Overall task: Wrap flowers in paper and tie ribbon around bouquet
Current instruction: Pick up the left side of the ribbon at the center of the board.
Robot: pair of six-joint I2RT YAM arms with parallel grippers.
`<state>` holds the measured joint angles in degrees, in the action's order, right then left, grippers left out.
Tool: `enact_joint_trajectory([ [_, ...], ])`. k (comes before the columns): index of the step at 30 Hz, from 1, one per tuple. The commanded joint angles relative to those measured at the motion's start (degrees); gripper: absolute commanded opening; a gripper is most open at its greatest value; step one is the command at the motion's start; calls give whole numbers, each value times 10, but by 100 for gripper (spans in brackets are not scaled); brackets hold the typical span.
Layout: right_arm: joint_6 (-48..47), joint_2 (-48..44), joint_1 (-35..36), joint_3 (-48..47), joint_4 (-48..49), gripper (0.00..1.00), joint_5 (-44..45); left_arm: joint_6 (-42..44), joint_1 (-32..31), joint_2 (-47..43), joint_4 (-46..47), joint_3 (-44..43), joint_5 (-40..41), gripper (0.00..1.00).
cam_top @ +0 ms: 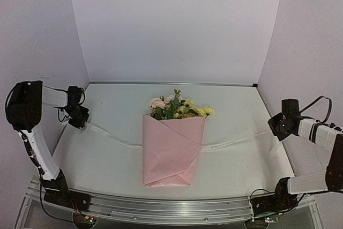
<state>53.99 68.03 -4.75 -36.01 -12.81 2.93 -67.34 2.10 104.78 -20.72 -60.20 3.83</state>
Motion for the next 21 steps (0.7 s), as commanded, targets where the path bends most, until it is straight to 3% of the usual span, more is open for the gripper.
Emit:
enact_joint_trajectory([
  [1, -16, -1, -2, -24, -7, 0, -18, 1, 6, 13, 4, 12, 3, 20],
  [5, -34, 2, 0, -32, -8, 0, -56, 10, 6, 10, 16, 13, -6, 0],
  [10, -50, -17, 56, -37, -9, 0, -69, 54, -20, -36, 15, 2, 15, 0],
  [14, -58, -25, 153, -54, -18, 0, -45, 91, -88, -75, -2, -17, 53, 0],
  [21, -59, -9, 270, -109, -51, 0, 2, 164, -181, -125, 22, -6, 46, 0],
])
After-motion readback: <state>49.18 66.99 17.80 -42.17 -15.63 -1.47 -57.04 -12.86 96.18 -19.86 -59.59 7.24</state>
